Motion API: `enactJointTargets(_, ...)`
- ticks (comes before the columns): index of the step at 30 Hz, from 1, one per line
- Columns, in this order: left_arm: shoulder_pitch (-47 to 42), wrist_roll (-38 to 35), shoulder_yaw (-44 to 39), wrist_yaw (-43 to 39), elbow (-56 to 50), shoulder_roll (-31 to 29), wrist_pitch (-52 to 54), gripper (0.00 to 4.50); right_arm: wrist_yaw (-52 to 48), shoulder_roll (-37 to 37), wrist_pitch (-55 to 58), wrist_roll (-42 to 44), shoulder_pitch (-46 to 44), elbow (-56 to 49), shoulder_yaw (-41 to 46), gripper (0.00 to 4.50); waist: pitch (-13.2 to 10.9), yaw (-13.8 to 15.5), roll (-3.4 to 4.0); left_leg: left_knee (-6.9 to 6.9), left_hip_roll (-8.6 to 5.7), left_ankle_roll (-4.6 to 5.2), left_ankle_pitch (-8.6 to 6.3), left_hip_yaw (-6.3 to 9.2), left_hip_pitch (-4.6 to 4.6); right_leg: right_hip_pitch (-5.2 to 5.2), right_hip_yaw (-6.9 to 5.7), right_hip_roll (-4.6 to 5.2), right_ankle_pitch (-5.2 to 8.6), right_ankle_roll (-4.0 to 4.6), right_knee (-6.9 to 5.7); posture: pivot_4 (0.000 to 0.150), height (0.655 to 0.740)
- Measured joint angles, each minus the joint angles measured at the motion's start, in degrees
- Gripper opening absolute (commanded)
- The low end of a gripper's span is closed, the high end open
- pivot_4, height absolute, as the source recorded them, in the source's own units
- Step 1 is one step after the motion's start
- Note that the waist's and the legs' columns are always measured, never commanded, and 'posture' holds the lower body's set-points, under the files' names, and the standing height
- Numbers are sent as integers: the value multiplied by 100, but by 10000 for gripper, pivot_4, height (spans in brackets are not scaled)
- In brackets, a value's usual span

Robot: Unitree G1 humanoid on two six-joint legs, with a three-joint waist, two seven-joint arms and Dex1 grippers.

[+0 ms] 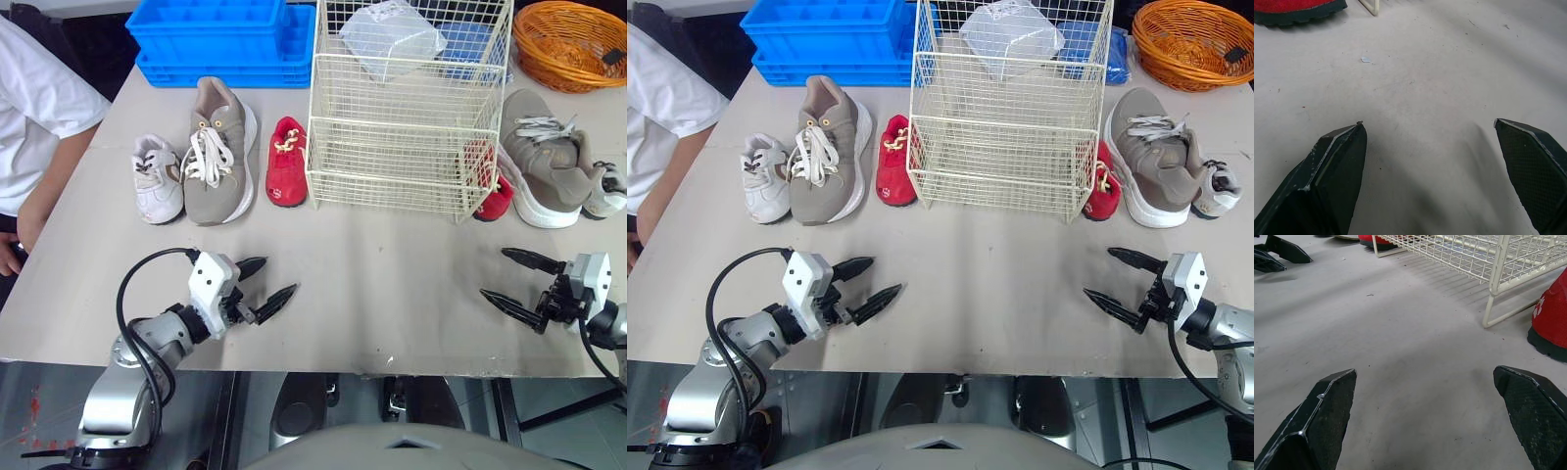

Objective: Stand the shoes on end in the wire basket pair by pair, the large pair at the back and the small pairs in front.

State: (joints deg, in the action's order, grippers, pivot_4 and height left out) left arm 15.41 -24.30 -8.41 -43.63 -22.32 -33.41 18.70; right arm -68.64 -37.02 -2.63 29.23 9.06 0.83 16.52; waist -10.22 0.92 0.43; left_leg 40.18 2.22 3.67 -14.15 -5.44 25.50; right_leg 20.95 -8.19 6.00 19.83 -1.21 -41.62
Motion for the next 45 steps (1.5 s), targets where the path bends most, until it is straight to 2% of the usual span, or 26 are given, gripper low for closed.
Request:
enactJointTargets(8,62,-12,-11,-2,-1,1,-60,45000,-237,-38,-183,-67,-158,477,-5,44284,0,-3,0,0,0,0,0,0,0,0,-1,0,0,0,0,1500,6860)
enactJointTargets(20,-2,-9,-11,-101,58,-13,-146,45000,-408,-63,-353,-65,-225,640,-4,44284,0,-2,0,0,0,0,0,-1,0,0,-1,0,0,0,0,1500,6860)
enactJointTargets(25,-23,-131,-19,-405,53,-139,-163,45000,-361,-176,166,380,-377,-134,-9,44284,-3,-7,1,0,1,0,0,1,2,2,-1,0,0,0,-1,1500,6860)
enactJointTargets(29,-217,-688,-307,-668,-36,-320,10,45000,-155,-588,1127,846,-750,-1018,-84,44284,-11,-4,-9,0,1,0,0,10,8,5,-6,1,-1,1,1,1500,6860)
enactJointTargets(30,-394,-1087,-573,-773,-271,-525,194,45000,60,-703,1540,1014,-1226,-1436,-218,44284,-17,-17,-16,0,2,-2,1,13,9,4,-8,1,-1,2,1,1500,6860)
enactJointTargets(35,-623,-1876,-1165,-896,-856,-948,555,45000,456,-835,2151,871,-2297,-1786,-734,44284,-22,-14,-23,-1,-1,-4,2,11,14,3,-9,2,-1,2,17,1500,6860)
enactJointTargets(41,-863,-2279,-1824,-1010,-983,-1649,963,45000,438,-812,2319,-281,-4106,-1167,-2076,44284,-41,-9,-36,-2,-3,-5,3,10,17,4,-16,-2,0,1,21,1500,6860)
enactJointTargets(45,-954,-2353,-2165,-901,-1046,-1774,1111,45000,384,-489,2234,-1078,-5105,-428,-2811,44284,-50,-20,-42,-2,-4,-5,3,8,20,3,-16,-3,-1,0,33,1500,6860)
